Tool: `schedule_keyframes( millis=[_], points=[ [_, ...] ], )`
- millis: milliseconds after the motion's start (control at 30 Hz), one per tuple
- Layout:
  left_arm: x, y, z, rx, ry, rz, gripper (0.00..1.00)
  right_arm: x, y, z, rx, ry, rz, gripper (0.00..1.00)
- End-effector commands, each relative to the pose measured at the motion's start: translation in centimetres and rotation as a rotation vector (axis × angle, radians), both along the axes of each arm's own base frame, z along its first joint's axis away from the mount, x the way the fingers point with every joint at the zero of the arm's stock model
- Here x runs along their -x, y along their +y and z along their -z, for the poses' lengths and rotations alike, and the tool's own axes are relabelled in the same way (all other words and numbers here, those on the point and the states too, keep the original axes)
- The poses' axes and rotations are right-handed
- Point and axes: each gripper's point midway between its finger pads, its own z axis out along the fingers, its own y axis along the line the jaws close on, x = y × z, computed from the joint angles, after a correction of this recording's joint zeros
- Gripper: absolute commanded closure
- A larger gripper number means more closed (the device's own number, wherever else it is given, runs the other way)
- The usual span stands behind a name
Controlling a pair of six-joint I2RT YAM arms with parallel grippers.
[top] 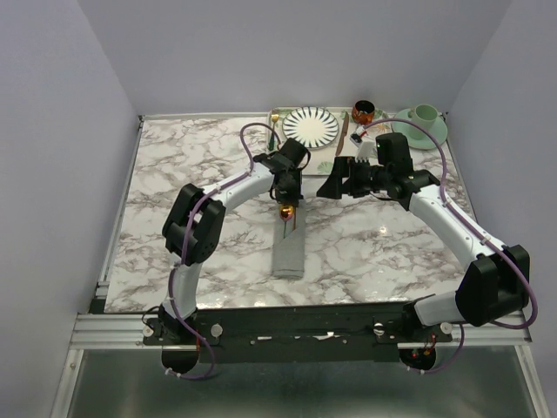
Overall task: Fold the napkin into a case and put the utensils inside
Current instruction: Insert the fork into the folded napkin.
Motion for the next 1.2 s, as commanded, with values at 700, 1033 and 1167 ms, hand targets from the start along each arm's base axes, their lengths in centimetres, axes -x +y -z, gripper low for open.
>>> schedule_keyframes(
  millis=[700, 1033, 1167],
  points=[
    [4.5, -0.4, -1.1, 0.045, 0.047, 0.035, 1.00, -0.4, 0.0, -0.6, -0.004, -0.014, -0.012, 0.00],
    [5.9, -0.2, 0.4, 0.038, 0.098, 0.047, 1.00, -0.4, 0.1, -0.3, -0.003, -0.004, -0.017, 0.00],
    [6.2, -0.3, 0.9, 0.031, 0.106, 0.057, 1.00, -0.5, 0.1, -0.4, -0.005, -0.007, -0.015, 0.00]
  ],
)
